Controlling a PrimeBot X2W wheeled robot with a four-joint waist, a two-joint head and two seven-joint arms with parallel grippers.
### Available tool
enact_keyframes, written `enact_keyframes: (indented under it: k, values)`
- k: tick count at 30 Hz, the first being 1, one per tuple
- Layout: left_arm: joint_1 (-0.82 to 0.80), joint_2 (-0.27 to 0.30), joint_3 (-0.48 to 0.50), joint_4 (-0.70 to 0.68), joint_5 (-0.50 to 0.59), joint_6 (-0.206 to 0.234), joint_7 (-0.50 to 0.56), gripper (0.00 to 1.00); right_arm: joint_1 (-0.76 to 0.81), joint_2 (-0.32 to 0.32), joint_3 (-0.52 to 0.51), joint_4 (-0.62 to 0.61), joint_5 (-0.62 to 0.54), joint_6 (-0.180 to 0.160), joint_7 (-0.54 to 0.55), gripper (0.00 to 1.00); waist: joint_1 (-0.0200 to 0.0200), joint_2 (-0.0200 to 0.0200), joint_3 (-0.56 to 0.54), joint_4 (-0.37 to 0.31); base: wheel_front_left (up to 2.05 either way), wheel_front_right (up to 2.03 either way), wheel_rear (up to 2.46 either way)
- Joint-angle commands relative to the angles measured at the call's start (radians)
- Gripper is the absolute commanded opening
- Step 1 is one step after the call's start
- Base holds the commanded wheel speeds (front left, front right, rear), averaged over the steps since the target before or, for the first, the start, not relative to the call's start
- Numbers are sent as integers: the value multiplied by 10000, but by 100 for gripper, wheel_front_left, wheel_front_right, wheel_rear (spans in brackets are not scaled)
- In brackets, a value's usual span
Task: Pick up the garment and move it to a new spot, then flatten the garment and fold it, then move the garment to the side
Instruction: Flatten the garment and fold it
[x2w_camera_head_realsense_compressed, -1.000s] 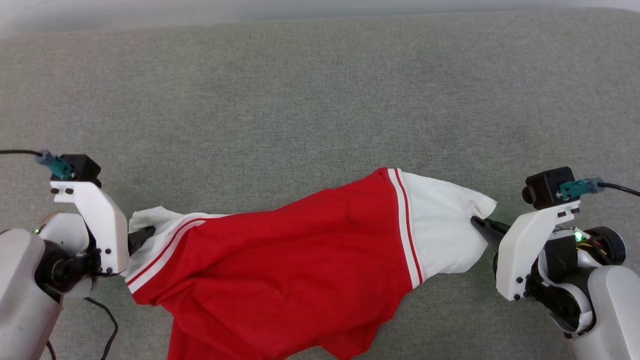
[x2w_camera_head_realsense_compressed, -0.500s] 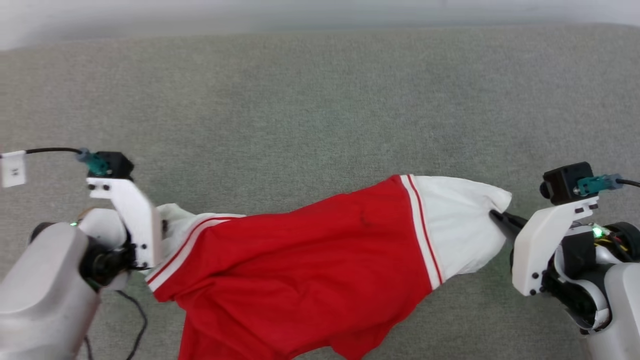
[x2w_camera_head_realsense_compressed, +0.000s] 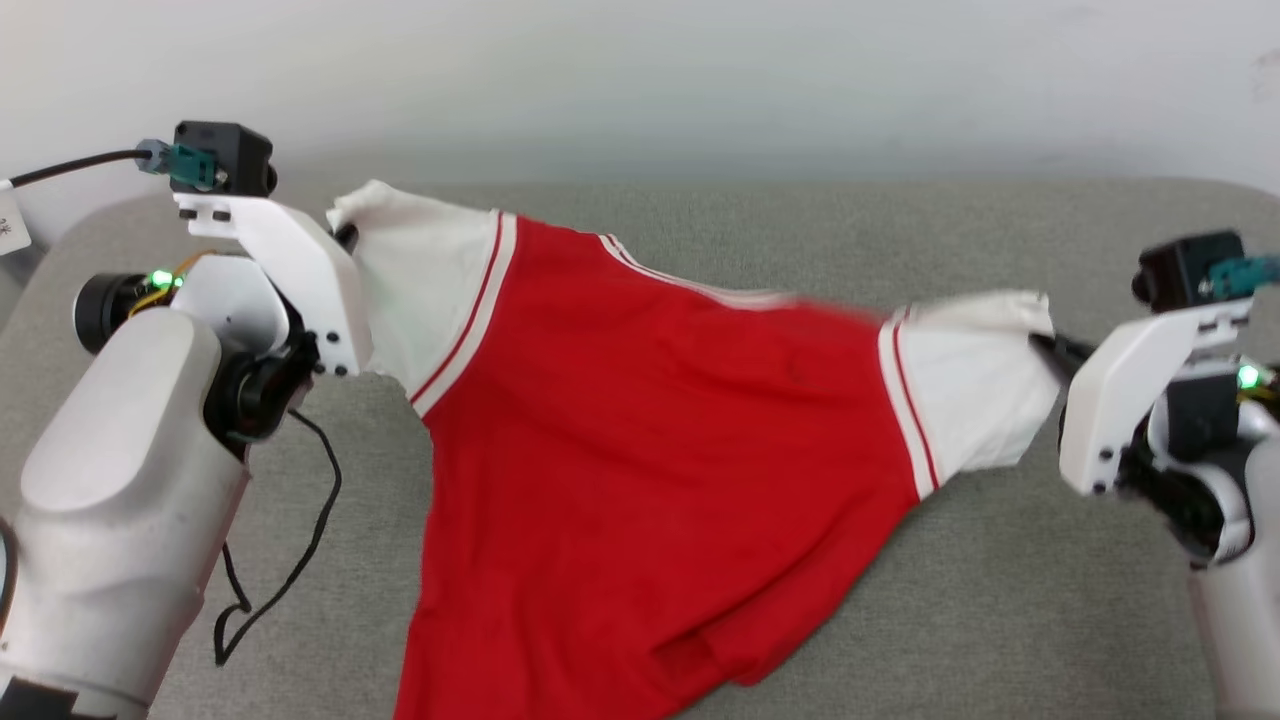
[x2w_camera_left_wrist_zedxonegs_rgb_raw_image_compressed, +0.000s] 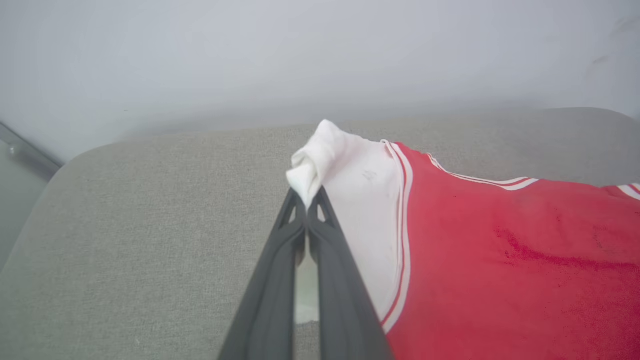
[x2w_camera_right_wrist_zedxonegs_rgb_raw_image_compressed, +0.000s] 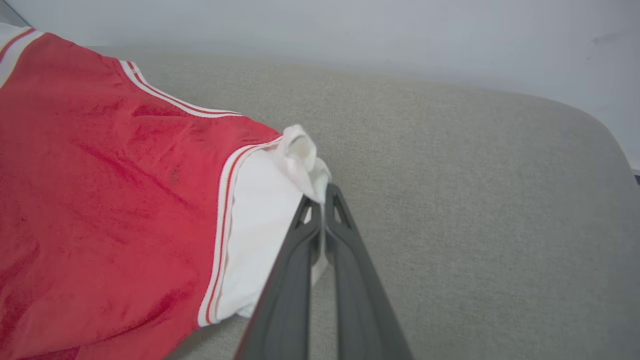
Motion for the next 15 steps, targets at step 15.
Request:
enact_keyframes:
  k: [15]
  values:
    - [-2968, -730, 606, 2148, 736, 495, -2937, 0, -4474, -354, 226, 2920, -347, -11, -1501, 0, 0, 0, 419, -183, 0, 0, 0]
